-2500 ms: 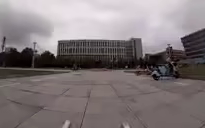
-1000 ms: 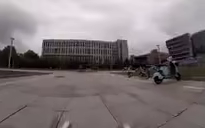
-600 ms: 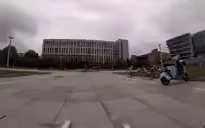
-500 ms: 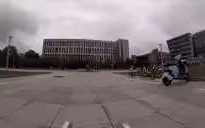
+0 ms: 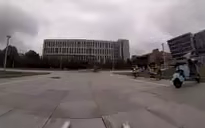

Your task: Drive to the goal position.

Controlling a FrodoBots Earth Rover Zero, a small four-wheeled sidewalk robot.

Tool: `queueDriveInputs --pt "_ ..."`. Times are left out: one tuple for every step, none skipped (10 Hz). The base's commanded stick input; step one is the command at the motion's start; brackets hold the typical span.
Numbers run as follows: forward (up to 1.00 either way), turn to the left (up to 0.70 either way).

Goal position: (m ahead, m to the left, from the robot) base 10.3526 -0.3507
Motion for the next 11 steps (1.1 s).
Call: queueDriveInputs --pt "1.00 0.00" --pt "1.00 0.00" --pt "1.00 0.00" --pt "1.00 0.00" --pt "1.00 0.00" --pt "1.00 0.00" --pt "1.00 0.00" --pt "1.00 0.00" --pt "1.00 0.00" --pt "1.00 0.00" --pt "1.00 0.00"
